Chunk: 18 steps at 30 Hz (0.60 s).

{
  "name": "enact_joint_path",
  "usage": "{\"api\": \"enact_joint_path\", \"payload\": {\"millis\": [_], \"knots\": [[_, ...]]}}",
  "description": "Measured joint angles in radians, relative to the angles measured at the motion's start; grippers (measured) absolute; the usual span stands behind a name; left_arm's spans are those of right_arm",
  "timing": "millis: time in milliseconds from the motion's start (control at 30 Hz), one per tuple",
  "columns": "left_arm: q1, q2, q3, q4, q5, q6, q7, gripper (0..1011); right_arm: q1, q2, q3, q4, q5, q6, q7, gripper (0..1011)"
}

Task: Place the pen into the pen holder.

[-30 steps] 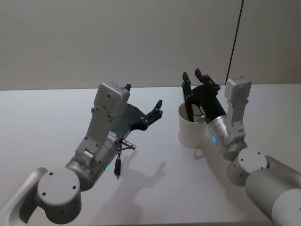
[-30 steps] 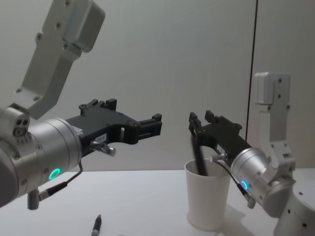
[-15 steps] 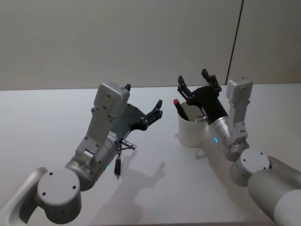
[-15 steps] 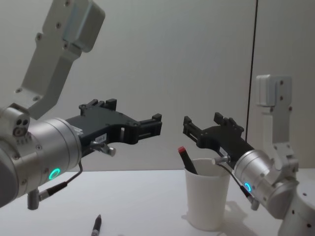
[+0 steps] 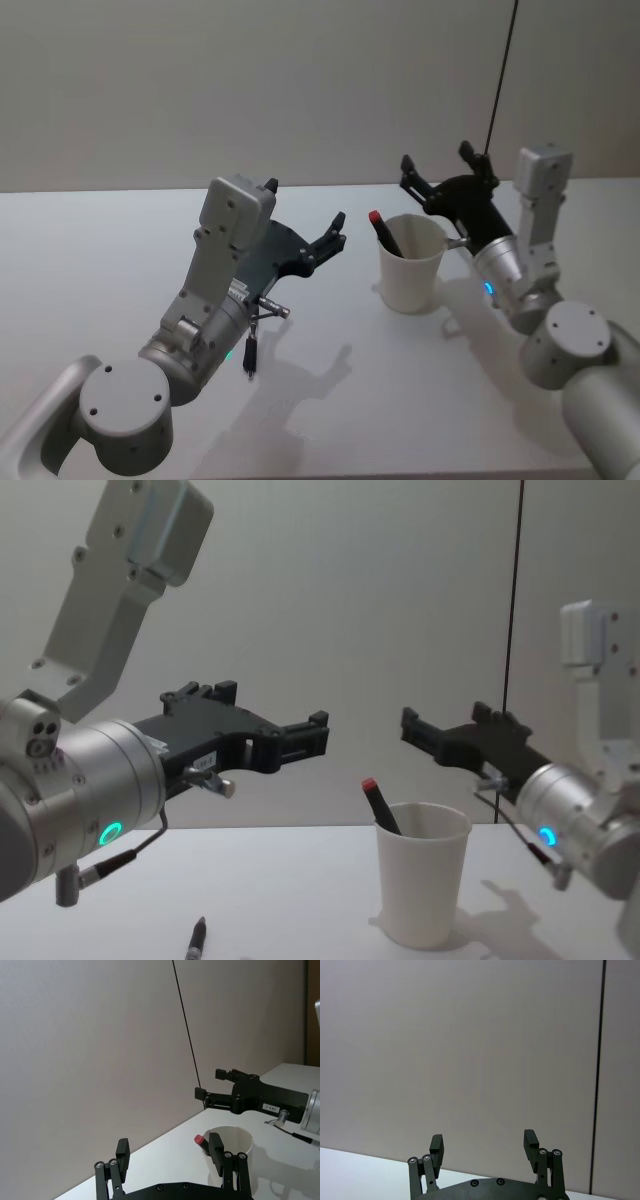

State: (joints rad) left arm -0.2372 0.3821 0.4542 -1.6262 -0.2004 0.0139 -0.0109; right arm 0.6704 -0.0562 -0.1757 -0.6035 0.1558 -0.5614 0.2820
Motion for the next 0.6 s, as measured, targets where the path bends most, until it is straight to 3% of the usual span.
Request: {"api": "enact_joint_path", "payload": {"millis": [233,600], "knots": [[0.0,0.0,0.0,0.0,0.0,0.0,0.0,1004,-0.102,0.045,0.034,-0.208,-0.033,0.146,-0.006,1001],[0.0,0.0,0.0,0.0,0.0,0.0,0.0,1004,-0.228,0.107,0.082,-0.426,-0.079,0.284,-0.02,1001]]}}
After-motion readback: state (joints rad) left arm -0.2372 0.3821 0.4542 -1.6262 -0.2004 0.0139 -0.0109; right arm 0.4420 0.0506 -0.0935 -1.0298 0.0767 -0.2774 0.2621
